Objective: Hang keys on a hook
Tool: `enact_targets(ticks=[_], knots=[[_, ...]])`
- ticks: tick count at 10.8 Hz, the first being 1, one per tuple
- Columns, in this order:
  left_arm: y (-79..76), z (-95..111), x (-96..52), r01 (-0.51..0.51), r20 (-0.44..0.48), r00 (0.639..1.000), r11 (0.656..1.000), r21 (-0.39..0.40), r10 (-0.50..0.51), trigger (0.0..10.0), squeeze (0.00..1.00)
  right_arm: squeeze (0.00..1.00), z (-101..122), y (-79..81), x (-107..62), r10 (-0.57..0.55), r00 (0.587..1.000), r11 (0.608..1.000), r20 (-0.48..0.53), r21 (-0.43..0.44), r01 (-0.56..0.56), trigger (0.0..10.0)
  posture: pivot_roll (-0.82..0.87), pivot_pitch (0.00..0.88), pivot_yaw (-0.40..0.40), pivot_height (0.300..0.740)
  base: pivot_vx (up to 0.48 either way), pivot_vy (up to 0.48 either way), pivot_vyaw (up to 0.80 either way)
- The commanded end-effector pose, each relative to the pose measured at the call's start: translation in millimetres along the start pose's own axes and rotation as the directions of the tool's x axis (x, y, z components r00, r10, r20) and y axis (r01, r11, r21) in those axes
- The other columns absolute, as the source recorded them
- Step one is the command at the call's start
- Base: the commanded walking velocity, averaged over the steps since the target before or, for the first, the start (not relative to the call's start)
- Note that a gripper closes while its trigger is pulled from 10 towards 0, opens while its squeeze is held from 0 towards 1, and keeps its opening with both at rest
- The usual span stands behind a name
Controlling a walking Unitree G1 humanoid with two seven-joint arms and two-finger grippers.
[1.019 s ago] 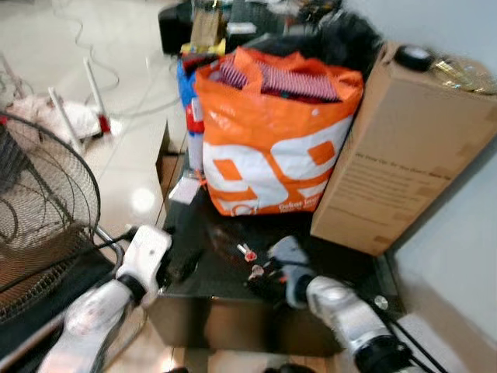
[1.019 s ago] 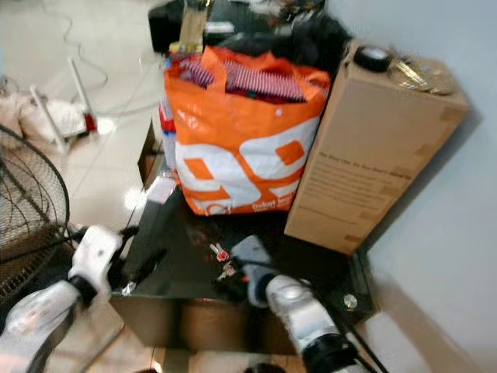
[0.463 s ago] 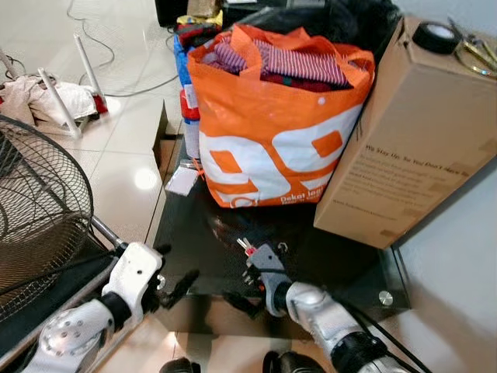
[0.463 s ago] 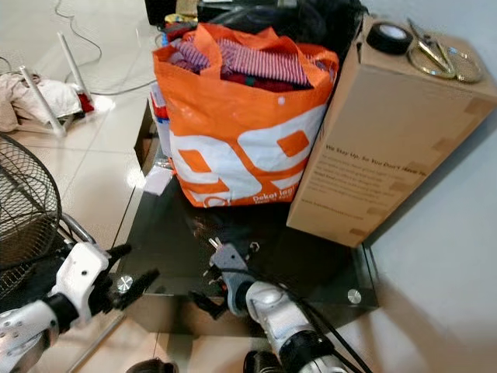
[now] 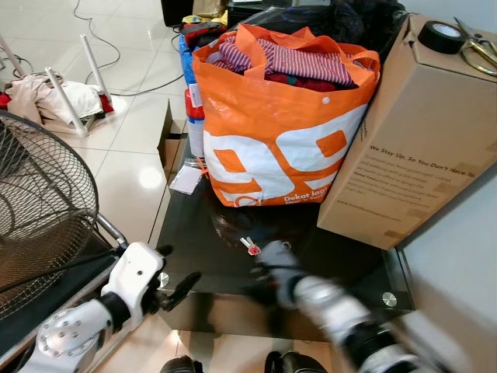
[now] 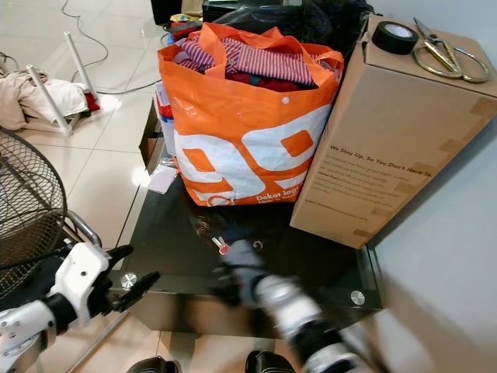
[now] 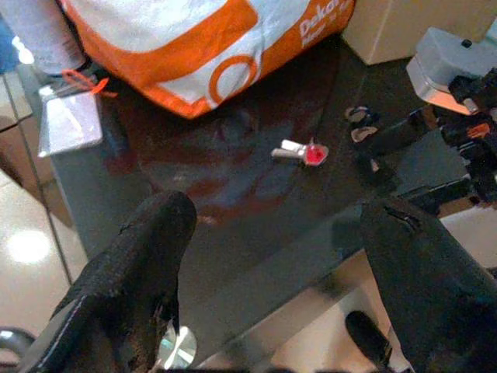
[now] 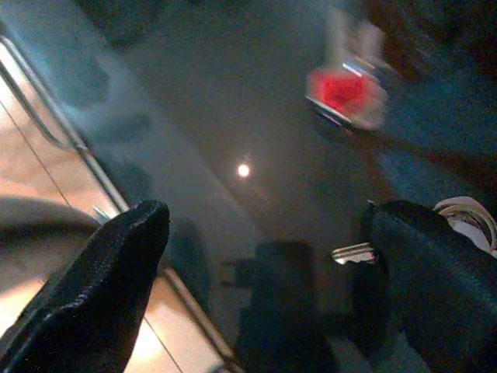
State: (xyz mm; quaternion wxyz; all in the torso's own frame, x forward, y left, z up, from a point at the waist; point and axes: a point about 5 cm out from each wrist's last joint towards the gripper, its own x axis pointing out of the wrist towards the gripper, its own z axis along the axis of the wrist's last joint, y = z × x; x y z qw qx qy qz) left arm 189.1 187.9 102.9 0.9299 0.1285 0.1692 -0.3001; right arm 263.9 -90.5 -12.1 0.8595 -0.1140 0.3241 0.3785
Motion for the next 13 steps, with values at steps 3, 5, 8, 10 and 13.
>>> enact_targets(ticks=[3,5,8,10,13], knots=[[-6.3,1,11.7,0.042,0.014,0.999,0.999,-0.018,-0.042,10.0,0.00,0.00,-22,-11.6,-19.1,0.126,0.988,0.991,-0.094,-0.041,-0.131,10.0,-0.01,0.118,-0.051,0.740,0.000,0.000,0.00],[-8.4,2,20.2,0.060,0.028,0.998,0.998,-0.021,-0.060,10.0,0.00,0.00,-34,-13.5,-31.2,0.208,0.967,0.969,-0.150,-0.102,-0.224,10.0,-0.03,0.107,-0.049,0.740,0.000,0.000,0.00],[-6.8,3,23.6,0.057,0.037,0.998,0.998,-0.023,-0.056,10.0,0.00,0.00,-4,-23.6,-37.8,0.163,0.985,0.986,0.064,-0.034,-0.161,10.0,-0.04,0.097,-0.051,0.740,0.000,0.000,0.00],[-5.3,2,25.5,0.058,0.039,0.998,0.998,-0.021,-0.058,10.0,0.00,0.00,4,-18.2,-41.5,0.154,0.979,0.988,0.133,-0.013,-0.153,10.0,-0.04,0.087,-0.047,0.740,0.000,0.000,0.00],[-6.7,-3,30.9,0.130,0.013,0.991,0.990,-0.057,-0.130,10.0,0.00,0.00,-11,-25.0,-36.2,-0.130,0.991,0.991,0.044,0.046,0.128,10.0,-0.06,0.074,-0.033,0.740,0.000,0.000,0.00]])
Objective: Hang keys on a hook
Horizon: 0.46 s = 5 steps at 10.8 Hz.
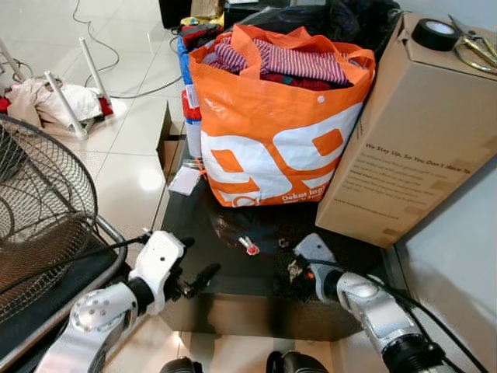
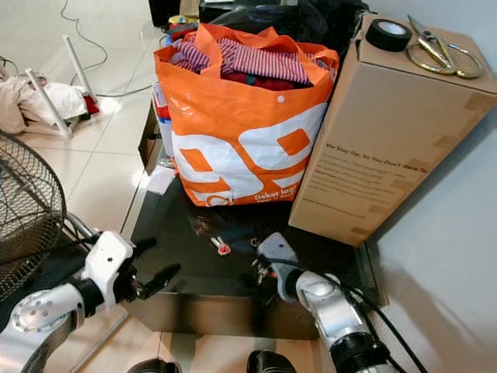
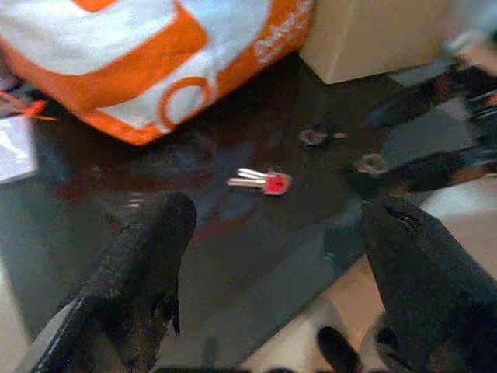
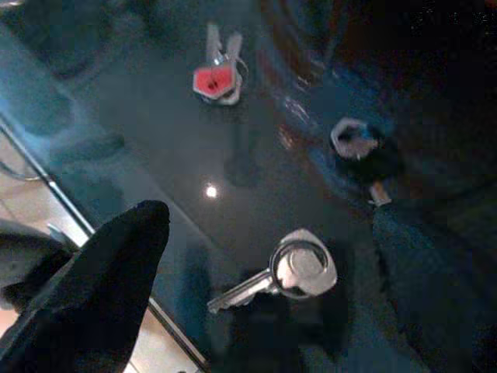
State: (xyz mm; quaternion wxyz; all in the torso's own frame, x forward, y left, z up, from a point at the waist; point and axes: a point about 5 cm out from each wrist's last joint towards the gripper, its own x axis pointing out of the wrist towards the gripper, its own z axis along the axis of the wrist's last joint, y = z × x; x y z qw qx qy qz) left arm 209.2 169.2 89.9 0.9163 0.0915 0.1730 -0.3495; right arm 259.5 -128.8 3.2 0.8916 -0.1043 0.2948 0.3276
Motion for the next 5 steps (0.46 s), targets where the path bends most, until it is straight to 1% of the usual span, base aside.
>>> enact_targets(ticks=[1,2,3,4,5], knots=[[-4.9,-3,1.6,0.050,-0.021,0.999,0.999,-0.016,-0.050,10.0,0.00,0.00,-5,-0.6,0.7,-0.028,0.999,0.999,-0.027,0.018,0.028,10.0,-0.06,0.072,-0.028,0.740,0.000,0.000,0.00],[-9.2,-5,2.1,0.100,-0.044,0.994,0.995,-0.015,-0.101,10.0,0.00,0.00,-7,1.8,5.4,-0.061,0.997,0.997,-0.055,0.034,0.063,10.0,-0.07,0.068,-0.025,0.740,0.000,0.000,0.00],[-9.9,-6,2.2,0.113,-0.053,0.992,0.993,-0.012,-0.114,10.0,0.00,0.00,-11,2.2,7.0,-0.080,0.993,0.996,-0.086,0.031,0.083,10.0,-0.07,0.063,-0.025,0.740,0.000,0.000,0.00],[-9.3,-7,2.7,0.113,-0.056,0.992,0.994,-0.006,-0.113,10.0,0.00,0.00,-15,3.2,8.0,-0.081,0.989,0.995,-0.123,0.046,0.087,10.0,-0.07,0.063,-0.025,0.740,0.000,0.000,0.00],[-8.2,-7,3.7,0.113,-0.054,0.992,0.994,-0.007,-0.114,10.0,0.00,0.00,-18,2.5,8.6,-0.091,0.986,0.993,-0.136,0.068,0.101,5.0,-0.07,0.051,-0.026,0.740,0.000,0.000,0.00]])
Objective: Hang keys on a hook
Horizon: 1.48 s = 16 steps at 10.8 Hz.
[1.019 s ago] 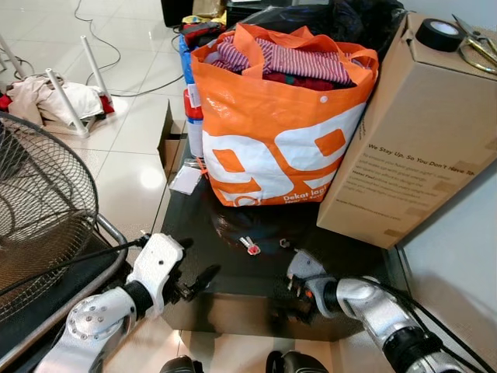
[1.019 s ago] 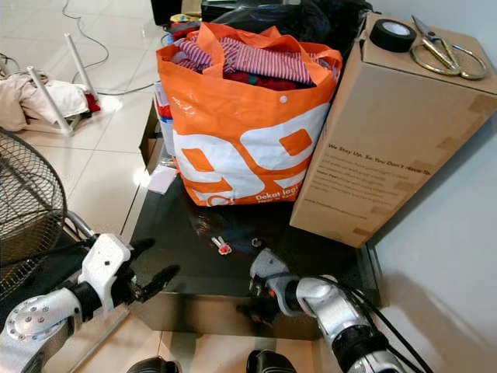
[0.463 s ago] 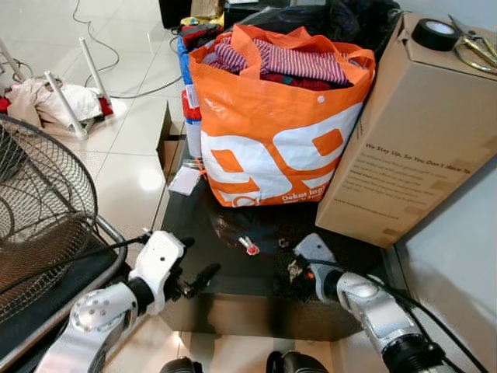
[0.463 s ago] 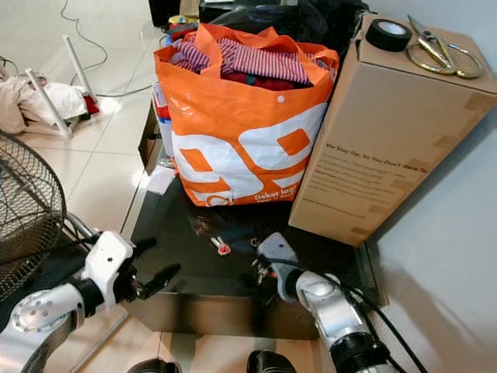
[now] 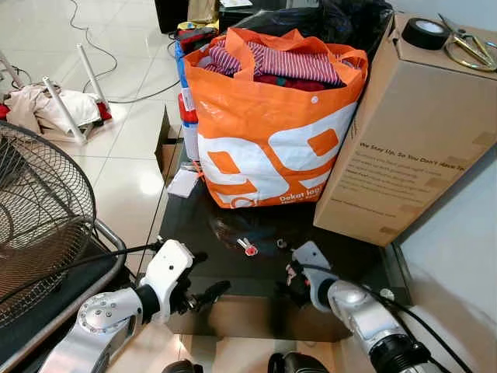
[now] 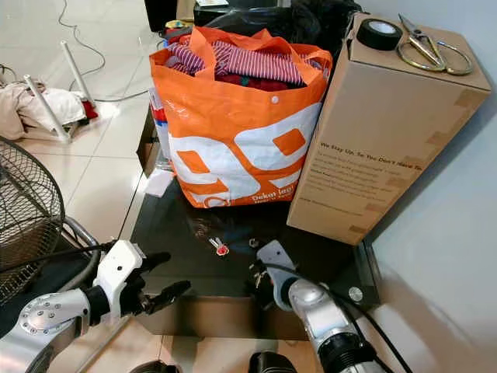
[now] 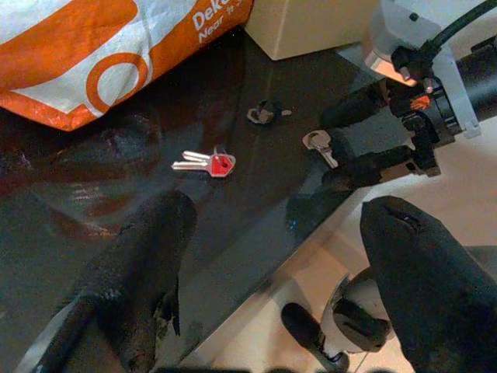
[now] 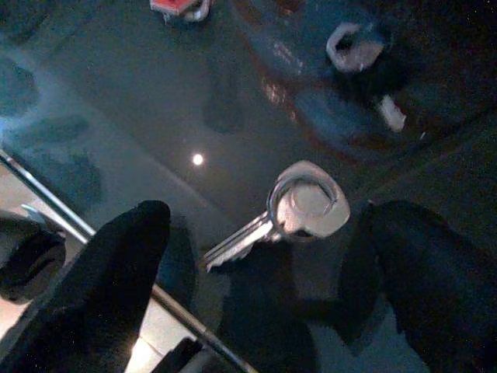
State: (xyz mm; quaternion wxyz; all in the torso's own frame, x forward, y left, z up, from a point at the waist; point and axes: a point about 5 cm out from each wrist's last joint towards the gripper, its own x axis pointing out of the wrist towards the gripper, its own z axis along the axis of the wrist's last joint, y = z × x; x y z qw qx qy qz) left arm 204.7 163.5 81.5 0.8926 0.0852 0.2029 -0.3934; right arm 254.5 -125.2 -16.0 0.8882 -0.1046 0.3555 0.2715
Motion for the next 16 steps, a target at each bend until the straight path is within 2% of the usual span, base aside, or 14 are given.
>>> enact_targets(ticks=[1,11,16], knots=[[0.1,0,1.3,0.011,-0.003,1.000,1.000,0.010,-0.011,10.0,0.00,0.00,-3,-5.3,-0.4,-0.027,1.000,0.999,-0.016,0.026,0.027,0.0,-0.07,0.047,-0.027,0.740,0.000,0.000,0.00],[1.6,-3,3.6,0.013,0.007,1.000,1.000,0.013,-0.013,10.0,0.00,0.00,-1,-9.8,2.3,-0.046,0.999,0.999,-0.011,0.013,0.046,0.0,-0.07,0.048,-0.040,0.740,0.000,0.000,0.00],[-1.4,-2,2.5,0.024,0.004,1.000,1.000,0.017,-0.024,10.0,0.00,0.00,-15,-9.0,4.3,-0.106,0.993,0.994,-0.058,-0.004,0.106,0.0,-0.07,0.061,-0.034,0.740,0.000,0.000,0.00]])
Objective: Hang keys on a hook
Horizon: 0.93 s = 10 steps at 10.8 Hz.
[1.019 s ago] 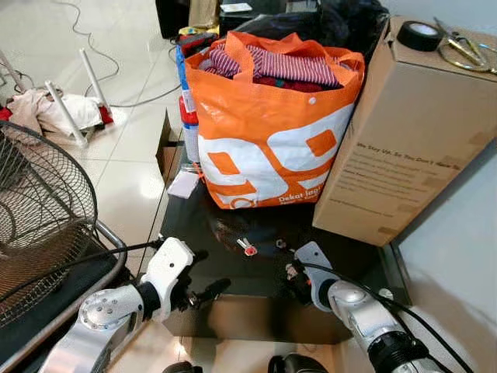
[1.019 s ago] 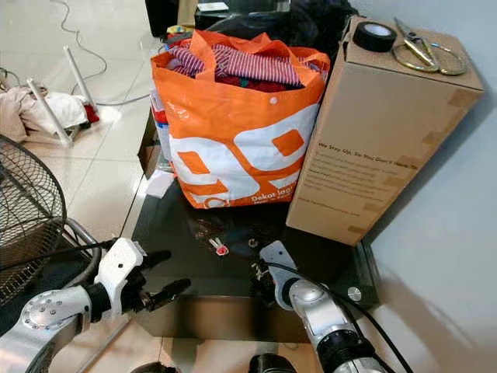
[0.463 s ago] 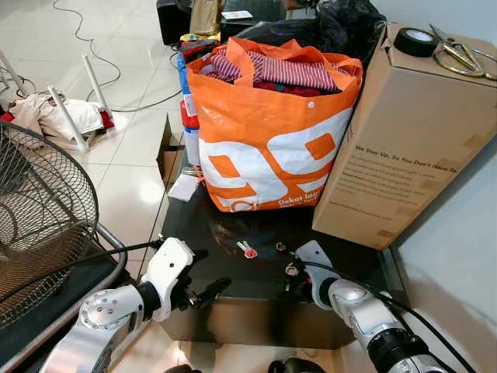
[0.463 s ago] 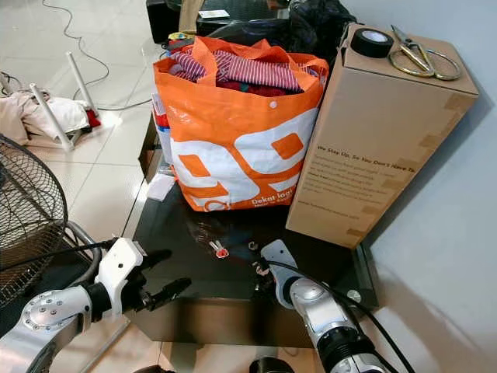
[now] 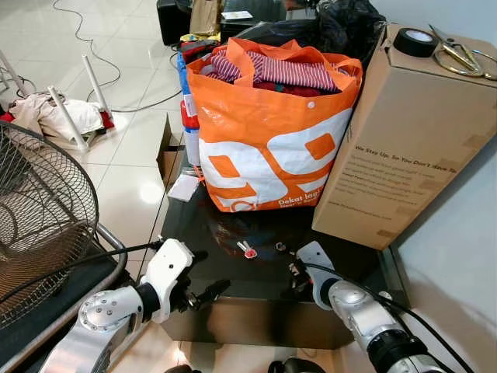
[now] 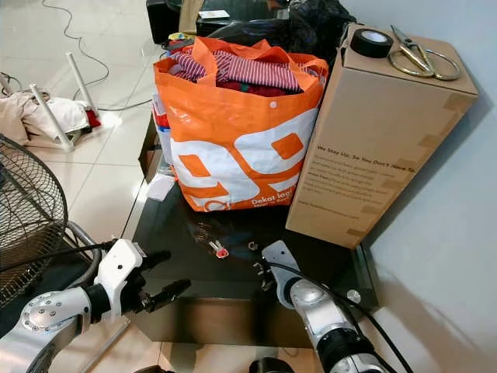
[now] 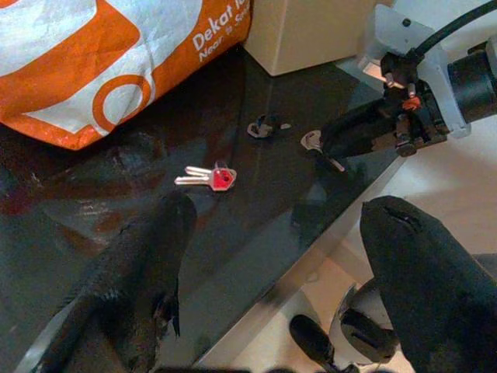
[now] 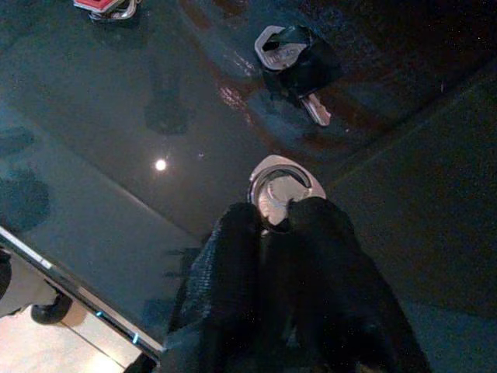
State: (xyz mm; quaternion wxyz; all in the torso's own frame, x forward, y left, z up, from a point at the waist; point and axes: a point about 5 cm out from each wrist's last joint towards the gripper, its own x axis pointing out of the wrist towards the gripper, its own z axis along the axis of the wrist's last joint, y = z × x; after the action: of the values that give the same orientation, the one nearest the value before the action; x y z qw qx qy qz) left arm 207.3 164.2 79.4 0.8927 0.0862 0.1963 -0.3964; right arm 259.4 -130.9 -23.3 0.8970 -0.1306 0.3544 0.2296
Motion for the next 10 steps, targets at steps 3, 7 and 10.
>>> enact_targets(ticks=[3,7,10], knots=[[-5.1,2,1.5,0.026,-0.005,1.000,1.000,0.013,-0.026,10.0,0.00,0.00,-8,-1.4,-0.1,-0.019,1.000,0.999,-0.023,0.031,0.020,0.0,-0.07,0.060,-0.031,0.740,0.000,0.000,0.00],[-6.0,5,2.5,0.030,-0.001,1.000,0.999,0.013,-0.030,10.0,0.00,0.00,-4,-11.9,-10.7,0.068,0.997,0.997,0.028,0.028,-0.069,0.0,-0.08,0.060,-0.032,0.740,0.000,0.000,0.00],[-6.2,7,3.3,0.031,0.004,0.999,0.999,0.014,-0.032,10.0,0.00,0.00,-2,-15.4,-21.8,0.159,0.986,0.987,0.044,0.023,-0.160,0.0,-0.08,0.060,-0.030,0.740,0.000,0.000,0.00]])
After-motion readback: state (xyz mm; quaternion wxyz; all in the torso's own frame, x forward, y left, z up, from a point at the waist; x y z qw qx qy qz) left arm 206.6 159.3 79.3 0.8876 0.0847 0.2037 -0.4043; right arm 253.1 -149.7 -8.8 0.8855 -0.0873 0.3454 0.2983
